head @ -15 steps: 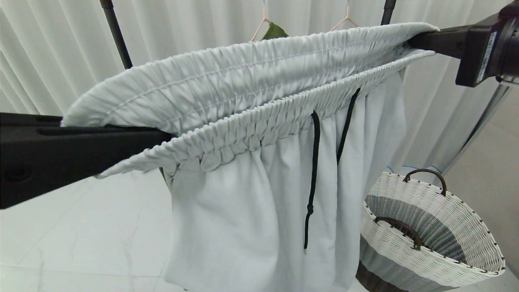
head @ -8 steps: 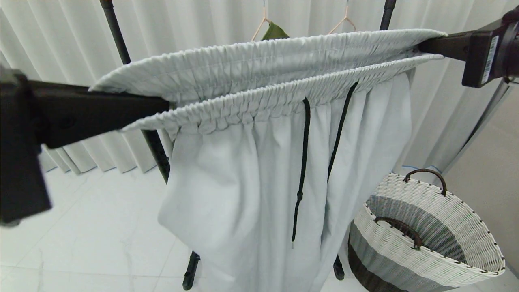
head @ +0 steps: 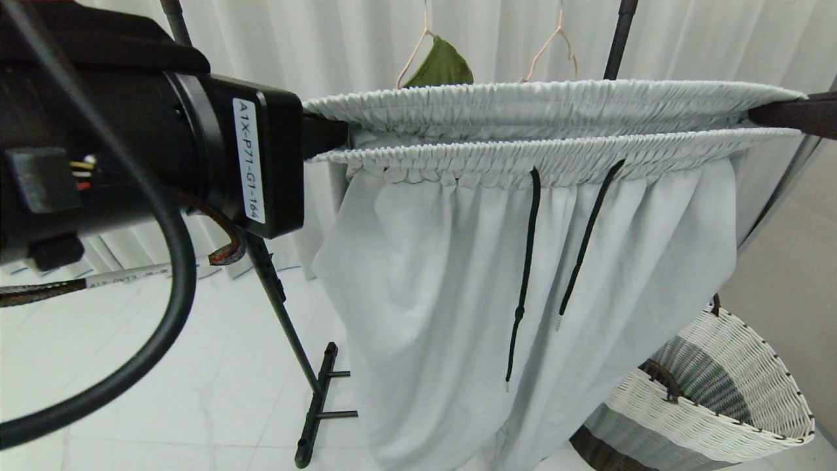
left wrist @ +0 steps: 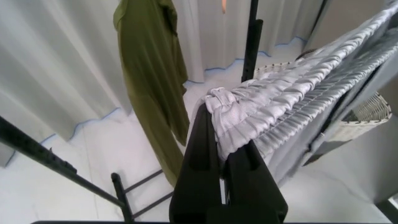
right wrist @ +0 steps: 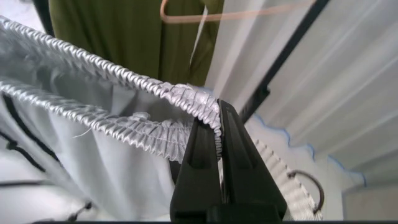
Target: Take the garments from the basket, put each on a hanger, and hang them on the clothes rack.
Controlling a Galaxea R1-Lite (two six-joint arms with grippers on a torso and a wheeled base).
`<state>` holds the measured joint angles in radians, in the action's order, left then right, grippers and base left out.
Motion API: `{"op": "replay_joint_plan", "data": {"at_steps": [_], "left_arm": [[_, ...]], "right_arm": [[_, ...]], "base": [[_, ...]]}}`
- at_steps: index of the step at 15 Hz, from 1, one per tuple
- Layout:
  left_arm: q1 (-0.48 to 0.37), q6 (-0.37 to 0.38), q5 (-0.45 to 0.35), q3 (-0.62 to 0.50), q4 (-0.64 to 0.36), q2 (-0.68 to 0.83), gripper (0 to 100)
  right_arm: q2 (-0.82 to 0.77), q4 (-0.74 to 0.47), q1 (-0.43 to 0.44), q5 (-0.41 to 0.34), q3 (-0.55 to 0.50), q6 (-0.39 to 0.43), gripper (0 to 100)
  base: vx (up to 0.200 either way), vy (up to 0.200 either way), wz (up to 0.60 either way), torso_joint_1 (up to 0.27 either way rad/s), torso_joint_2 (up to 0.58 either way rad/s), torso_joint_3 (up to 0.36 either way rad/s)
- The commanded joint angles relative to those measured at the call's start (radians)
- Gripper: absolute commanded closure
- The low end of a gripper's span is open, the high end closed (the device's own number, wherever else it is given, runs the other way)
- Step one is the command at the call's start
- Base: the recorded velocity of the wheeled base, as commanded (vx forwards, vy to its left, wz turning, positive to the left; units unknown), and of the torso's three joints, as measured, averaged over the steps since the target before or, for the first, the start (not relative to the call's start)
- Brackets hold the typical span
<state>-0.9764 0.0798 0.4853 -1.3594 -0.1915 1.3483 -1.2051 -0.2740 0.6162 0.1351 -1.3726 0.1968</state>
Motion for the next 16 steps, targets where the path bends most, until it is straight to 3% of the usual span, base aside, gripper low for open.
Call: {"op": "replay_joint_plan", "data": {"at_steps": [1, 14, 15, 16], "left_arm": [[-0.001, 0.002, 0.001, -0.009, 0.012, 0.018, 100], [-0.002, 0.029, 0.001, -0.027, 0.018, 0.026, 100], [-0.002, 0.028, 0.001, -0.029, 0.018, 0.034, 100], [-0.002, 0.028, 0.001, -0.030, 0.018, 0.038, 100]], "right_arm": [[0.025, -0.002, 0.004, -0.002, -0.006, 0.003, 100], [0.039, -0.002, 0.013, -0.003, 0.004, 0.003, 100], [0.041, -0.002, 0.013, -0.002, 0.006, 0.003, 0], [0.042, -0.002, 0.013, -0.002, 0.004, 0.003, 0]], "base": [[0.000, 0.000, 0.00, 0.000, 0.00, 0.000], [0.000, 0.000, 0.00, 0.000, 0.00, 0.000], [0.000, 0.000, 0.00, 0.000, 0.00, 0.000], [0.000, 0.000, 0.00, 0.000, 0.00, 0.000]]}}
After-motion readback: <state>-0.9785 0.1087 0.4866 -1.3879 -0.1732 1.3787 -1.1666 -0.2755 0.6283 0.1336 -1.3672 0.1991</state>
